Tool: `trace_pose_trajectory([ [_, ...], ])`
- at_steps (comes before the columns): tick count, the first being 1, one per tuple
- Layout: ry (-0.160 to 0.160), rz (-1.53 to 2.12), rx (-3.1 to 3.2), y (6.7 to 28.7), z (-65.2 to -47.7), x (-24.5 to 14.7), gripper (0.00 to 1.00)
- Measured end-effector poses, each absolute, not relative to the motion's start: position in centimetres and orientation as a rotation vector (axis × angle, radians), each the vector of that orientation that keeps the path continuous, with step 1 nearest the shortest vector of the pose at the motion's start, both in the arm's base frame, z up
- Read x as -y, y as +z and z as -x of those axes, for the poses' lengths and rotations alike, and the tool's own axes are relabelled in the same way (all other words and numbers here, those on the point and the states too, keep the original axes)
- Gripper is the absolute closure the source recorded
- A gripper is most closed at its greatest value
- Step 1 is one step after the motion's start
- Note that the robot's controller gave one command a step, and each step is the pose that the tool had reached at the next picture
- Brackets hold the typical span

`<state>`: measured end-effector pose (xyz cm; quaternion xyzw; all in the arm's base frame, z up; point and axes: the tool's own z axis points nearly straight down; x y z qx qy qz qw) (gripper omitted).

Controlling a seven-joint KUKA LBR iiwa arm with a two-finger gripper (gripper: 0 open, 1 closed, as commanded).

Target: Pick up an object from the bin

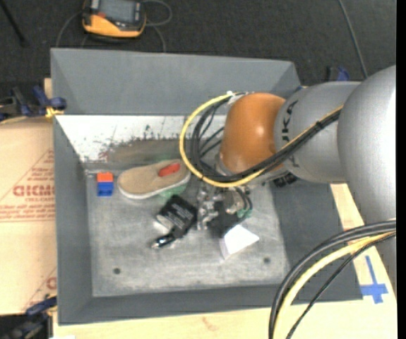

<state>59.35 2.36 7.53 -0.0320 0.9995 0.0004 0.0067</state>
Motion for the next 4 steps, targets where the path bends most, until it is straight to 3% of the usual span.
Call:
trace_pose_trajectory([
  [1, 0.000, 0.098, -3.144, 11.2, -58.9, -1.8, 1.00],
  [2, 0.000, 0.090, -3.140, 17.3, -58.8, -2.2, 1.00],
  [3, 0.002, -0.088, -3.131, 20.5, -57.8, -1.5, 1.00],
  [4, -0.001, -0.177, -3.130, 17.5, -58.9, -1.7, 1.00],
])
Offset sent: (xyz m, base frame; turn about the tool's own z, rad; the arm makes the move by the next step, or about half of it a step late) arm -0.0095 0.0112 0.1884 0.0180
